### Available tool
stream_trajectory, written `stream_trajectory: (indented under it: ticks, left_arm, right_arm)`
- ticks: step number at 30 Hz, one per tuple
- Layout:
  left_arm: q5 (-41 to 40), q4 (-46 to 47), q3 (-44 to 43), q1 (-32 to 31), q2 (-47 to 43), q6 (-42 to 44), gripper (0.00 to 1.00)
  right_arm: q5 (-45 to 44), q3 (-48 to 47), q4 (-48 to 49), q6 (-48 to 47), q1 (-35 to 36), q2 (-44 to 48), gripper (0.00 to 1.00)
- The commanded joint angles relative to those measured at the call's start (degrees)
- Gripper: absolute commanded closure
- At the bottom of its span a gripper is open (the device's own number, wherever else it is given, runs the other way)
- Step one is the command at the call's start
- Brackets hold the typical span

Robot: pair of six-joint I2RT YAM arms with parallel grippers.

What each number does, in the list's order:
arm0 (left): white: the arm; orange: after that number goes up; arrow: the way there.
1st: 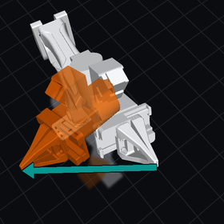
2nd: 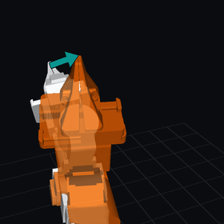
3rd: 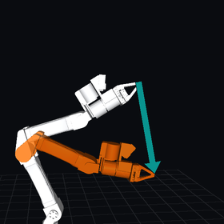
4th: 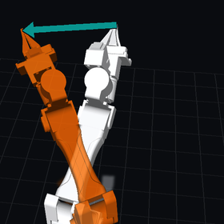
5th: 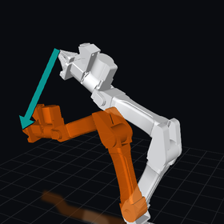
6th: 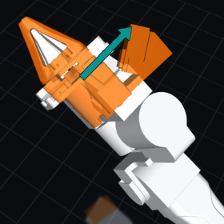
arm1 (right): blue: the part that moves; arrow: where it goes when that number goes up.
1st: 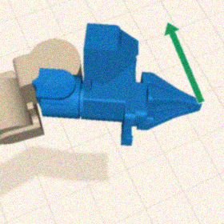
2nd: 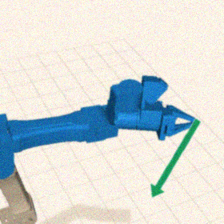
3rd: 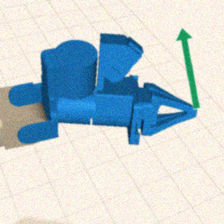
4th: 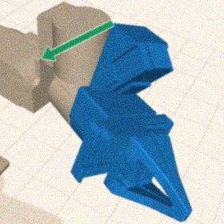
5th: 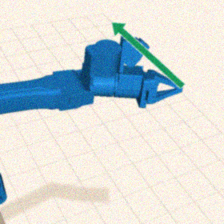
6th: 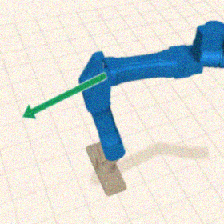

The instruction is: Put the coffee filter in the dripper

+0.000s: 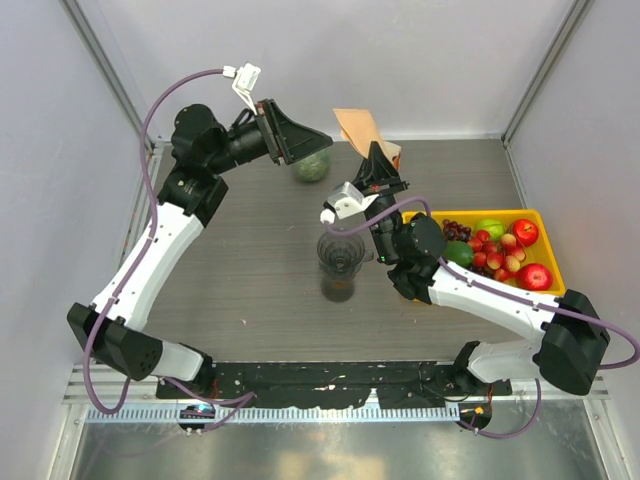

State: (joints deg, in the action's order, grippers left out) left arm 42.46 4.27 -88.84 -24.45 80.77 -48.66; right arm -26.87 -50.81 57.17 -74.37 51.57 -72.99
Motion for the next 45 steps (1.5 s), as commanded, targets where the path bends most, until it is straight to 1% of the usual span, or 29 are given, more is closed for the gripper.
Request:
stream_trajectory:
  ticks: [1,13,22,31,45]
  left_arm:
    - [-0.79,1.53,-2.83,-1.3,-0.35,1.2,0.48]
    - [-1.76,0.39,-3.36,-2.45,0.44,2.08,0.51]
    - [-3.08,-1.9,-3.18,-2.62,0.79,3.31,0.55]
    - [-3.87,-2.69,-3.45,-2.54,1.05,3.23,0.56]
    - [-3.79,-1.9,-3.01,-2.54,0.53,2.08,0.56]
  right_arm:
    - [1.91,0.36,4.36,-2.1,0.9,1.89,0.95]
    - [3.14,0.53,4.18,-2.63,1.6,2.15,0.95]
    - [3.4,-0.17,4.01,-1.13,1.87,2.5,0.95]
    - [3.85,0.71,4.27,-1.66,2.39,2.68,0.95]
    - [3.23,0.89,1.11,-3.59,2.48,2.42,0.95]
